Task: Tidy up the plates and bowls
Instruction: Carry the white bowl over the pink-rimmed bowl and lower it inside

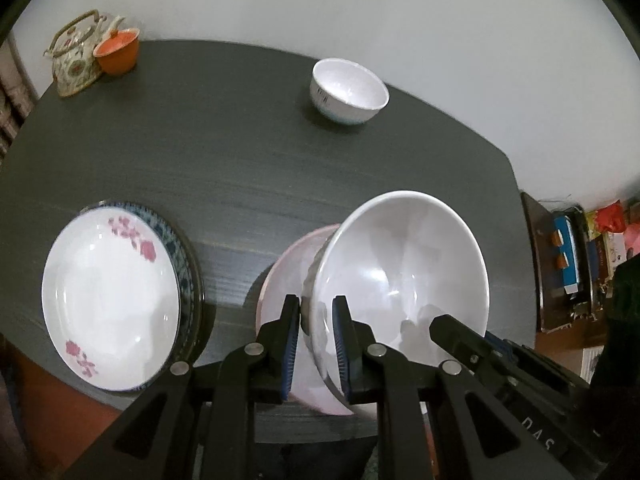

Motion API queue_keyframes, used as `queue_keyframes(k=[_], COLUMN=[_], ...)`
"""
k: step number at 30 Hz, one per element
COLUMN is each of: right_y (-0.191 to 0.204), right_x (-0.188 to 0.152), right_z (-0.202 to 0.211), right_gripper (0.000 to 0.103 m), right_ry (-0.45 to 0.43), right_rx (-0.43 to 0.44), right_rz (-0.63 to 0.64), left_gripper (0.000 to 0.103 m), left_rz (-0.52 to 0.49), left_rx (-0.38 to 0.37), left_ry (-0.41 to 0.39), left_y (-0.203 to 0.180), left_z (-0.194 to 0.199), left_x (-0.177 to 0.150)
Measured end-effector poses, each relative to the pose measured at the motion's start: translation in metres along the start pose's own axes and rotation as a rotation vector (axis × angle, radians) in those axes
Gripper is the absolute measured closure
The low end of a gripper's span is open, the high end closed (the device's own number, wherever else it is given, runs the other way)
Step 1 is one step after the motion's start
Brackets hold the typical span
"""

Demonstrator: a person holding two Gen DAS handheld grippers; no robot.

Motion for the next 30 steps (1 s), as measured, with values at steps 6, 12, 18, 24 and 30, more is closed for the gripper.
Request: queue_keyframes(k=[6,12,18,24,30], right_y=[-0.003,-0.010,-0.014,-0.017,-0.017], right_x=[-0.014,-0.020,-0.023,-0.025,-0.025], right_z=[-0.012,-0.018,-0.028,-0.034,-0.040], right_gripper=[0.086,0.086,0.086,0.086,0.085], right_ry=[0.024,0.048,0.074,0.089,0.103], right_rx=[-0.010,-0.009,-0.019,-0.025,-0.034], right_rz=[-0.002,-0.011,-0.014,-0.019,-0.019], left_gripper=[0.087,0.087,0.087,0.087,0.087], left_rz=[0.003,-0.004,0.002,0.004,0.005], left_rx=[0.024,0.042,0.063,0.079,0.097], left_ry=[0.019,0.036,0.058,0.073,0.082], left_y=[0.003,0.005,0.009,0.014,0.016], left_z=[-0.010,-0.017,-0.028,-0.034,-0.041], left_x=[-0.008,-0.006,-0.009,-0.010,-0.009])
Point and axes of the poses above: each gripper's, at about its wrist camera, not at the fingertips, and z roughly against the way its jaws point, y to its left, x to its top, the point moved 5 cm from there along -z, roughly the way its jaws point, and after that the axes turned 3 degrees about x, right-handed, at the moved point
